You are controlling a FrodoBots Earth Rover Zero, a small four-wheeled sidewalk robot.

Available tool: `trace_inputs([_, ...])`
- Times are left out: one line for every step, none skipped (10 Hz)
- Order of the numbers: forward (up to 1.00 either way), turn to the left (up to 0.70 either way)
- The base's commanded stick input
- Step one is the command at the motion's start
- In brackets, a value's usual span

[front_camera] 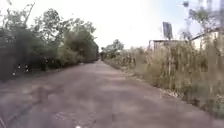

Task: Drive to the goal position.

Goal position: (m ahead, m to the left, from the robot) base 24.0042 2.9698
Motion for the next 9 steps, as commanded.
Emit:
trace_inputs([1.00,-0.11])
trace_inputs([1.00,-0.11])
trace_inputs([1.00,-0.11])
trace_inputs([1.00,-0.11])
trace_inputs([1.00,-0.10])
trace_inputs([1.00,-0.05])
trace_inputs([1.00,-0.03])
trace_inputs([1.00,-0.03])
trace_inputs([1.00,-0.03])
